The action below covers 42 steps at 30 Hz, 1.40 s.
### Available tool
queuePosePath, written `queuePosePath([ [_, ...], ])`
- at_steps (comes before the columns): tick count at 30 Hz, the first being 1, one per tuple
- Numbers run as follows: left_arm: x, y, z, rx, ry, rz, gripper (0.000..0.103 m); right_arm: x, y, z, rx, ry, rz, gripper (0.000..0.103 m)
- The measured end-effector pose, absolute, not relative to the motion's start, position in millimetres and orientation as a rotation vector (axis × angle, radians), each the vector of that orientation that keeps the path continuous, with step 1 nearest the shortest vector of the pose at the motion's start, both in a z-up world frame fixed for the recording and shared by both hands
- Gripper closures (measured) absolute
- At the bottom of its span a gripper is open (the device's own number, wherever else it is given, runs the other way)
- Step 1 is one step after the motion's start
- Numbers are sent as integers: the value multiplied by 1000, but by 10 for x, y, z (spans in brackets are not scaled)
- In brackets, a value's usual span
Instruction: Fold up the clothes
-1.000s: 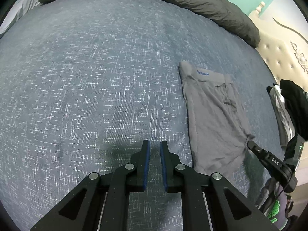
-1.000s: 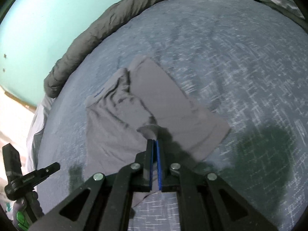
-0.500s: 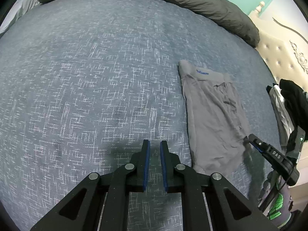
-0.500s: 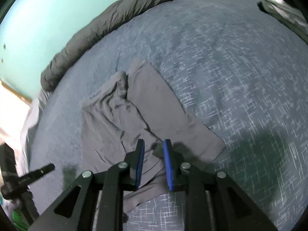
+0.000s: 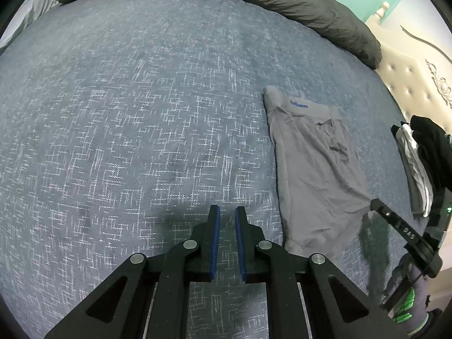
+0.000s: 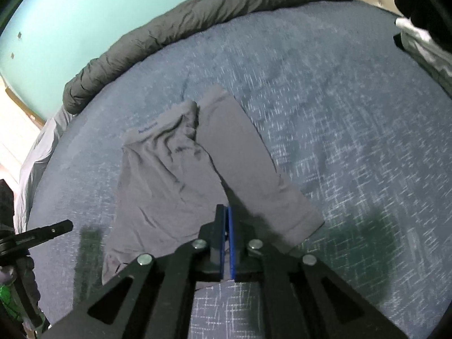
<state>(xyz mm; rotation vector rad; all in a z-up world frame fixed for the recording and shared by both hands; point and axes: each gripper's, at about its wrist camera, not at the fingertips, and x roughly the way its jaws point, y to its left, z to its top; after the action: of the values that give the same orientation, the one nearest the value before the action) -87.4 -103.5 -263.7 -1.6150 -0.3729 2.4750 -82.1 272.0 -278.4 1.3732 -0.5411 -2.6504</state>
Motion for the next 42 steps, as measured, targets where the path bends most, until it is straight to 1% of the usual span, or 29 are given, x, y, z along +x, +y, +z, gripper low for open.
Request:
queuePosePath([
  [6, -927, -979, -2602, -1608, -360, 2475, 92, -742, 2914, -2654, 1356, -566, -2670, 102],
  [11, -1108, -807, -2480, -1583, -310, 2482, 91, -652, 3147, -2723, 1380, -638, -2673, 102],
  [13, -1240, -656, -2434, -1580, -262, 2476, 91, -679, 3176, -2770, 1389, -676, -2654, 102],
  [14, -1307, -576, -2414, -1579, -236, 2471, 91, -680, 3188, -2792, 1391, -686, -2648, 102],
  [16, -1510, -350, -2367, -1569, -171, 2463, 82, -673, 3185, -2835, 1387, -695, -2630, 102],
  [18, -1728, -106, -2330, -1556, -103, 2456, 79, -659, 3173, -2865, 1380, -699, -2618, 102],
  [20, -1964, 154, -2337, -1550, -45, 2438, 79, -648, 3165, -2898, 1371, -713, -2604, 102],
  [25, -2428, 702, -2441, -1584, 38, 2389, 78, -639, 3207, -2962, 1345, -776, -2589, 102],
  [30, -2783, 1147, -2660, -1625, 151, 2381, 78, -674, 3221, -2994, 1343, -751, -2579, 101],
  [32, -2845, 1228, -2734, -1640, 191, 2380, 78, -676, 3239, -3007, 1342, -753, -2572, 101],
  [35, -2869, 1321, -2818, -1635, 195, 2363, 78, -685, 3250, -3018, 1341, -745, -2568, 101],
  [38, -2852, 1378, -2874, -1617, 255, 2369, 78, -689, 3243, -3037, 1349, -736, -2563, 101],
  [39, -2857, 1370, -2885, -1615, 239, 2368, 82, -694, 3236, -3043, 1350, -735, -2564, 101],
  [40, -2858, 1353, -2887, -1612, 224, 2368, 92, -696, 3239, -3044, 1351, -735, -2567, 101],
  [42, -2851, 1326, -2881, -1603, 222, 2368, 103, -692, 3255, -3047, 1352, -740, -2568, 101],
])
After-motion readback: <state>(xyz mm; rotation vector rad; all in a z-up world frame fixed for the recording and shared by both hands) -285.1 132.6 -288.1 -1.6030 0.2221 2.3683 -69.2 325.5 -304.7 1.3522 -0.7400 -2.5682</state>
